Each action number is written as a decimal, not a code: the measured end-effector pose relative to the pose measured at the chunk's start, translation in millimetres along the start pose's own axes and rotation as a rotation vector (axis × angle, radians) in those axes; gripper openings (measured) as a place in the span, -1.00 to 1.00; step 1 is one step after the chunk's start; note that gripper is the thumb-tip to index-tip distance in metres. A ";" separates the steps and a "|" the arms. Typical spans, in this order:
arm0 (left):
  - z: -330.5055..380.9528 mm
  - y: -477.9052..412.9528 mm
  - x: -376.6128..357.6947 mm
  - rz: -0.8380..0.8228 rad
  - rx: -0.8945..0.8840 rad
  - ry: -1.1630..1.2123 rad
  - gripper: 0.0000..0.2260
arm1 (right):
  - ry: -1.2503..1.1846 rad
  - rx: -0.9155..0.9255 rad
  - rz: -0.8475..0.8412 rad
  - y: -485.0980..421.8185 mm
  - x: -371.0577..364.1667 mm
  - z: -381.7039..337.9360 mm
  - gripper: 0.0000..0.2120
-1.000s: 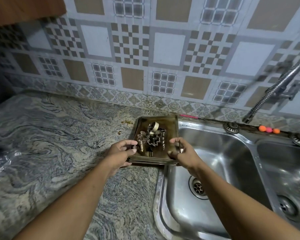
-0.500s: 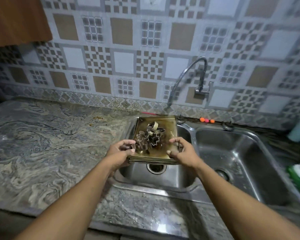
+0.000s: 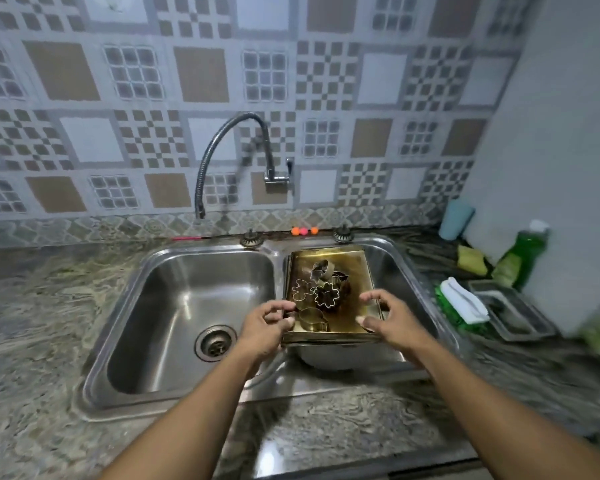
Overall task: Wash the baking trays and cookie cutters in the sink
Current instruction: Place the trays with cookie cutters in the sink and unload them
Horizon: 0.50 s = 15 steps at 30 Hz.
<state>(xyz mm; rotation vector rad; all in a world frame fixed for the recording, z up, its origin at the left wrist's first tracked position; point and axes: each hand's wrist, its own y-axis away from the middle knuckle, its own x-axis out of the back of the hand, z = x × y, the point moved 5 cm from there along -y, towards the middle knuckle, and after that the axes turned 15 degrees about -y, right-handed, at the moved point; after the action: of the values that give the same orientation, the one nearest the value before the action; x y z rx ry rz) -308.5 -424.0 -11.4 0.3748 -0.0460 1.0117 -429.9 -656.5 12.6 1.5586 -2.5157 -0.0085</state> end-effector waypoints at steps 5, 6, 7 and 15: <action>-11.6 -74.2 -55.0 -0.031 0.005 -0.081 -0.71 | 0.008 -0.075 0.064 -44.5 48.1 40.0 -0.67; -16.7 -90.3 -65.1 -0.037 0.006 -0.080 -0.70 | 0.010 -0.097 0.068 -53.8 55.8 49.1 -0.67; -22.0 -104.1 -75.4 -0.049 0.017 -0.079 -0.70 | 0.013 -0.115 0.073 -63.9 63.3 59.7 -0.67; -94.6 -165.7 -137.2 -0.063 0.204 -0.060 -0.67 | 0.062 -0.280 0.063 -132.8 94.1 142.9 -0.61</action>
<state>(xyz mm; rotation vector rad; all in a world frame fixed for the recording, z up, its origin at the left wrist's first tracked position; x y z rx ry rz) -256.4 -583.6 -175.8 0.5896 0.0148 0.9457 -375.2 -812.8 -127.0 1.3486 -2.3916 -0.2856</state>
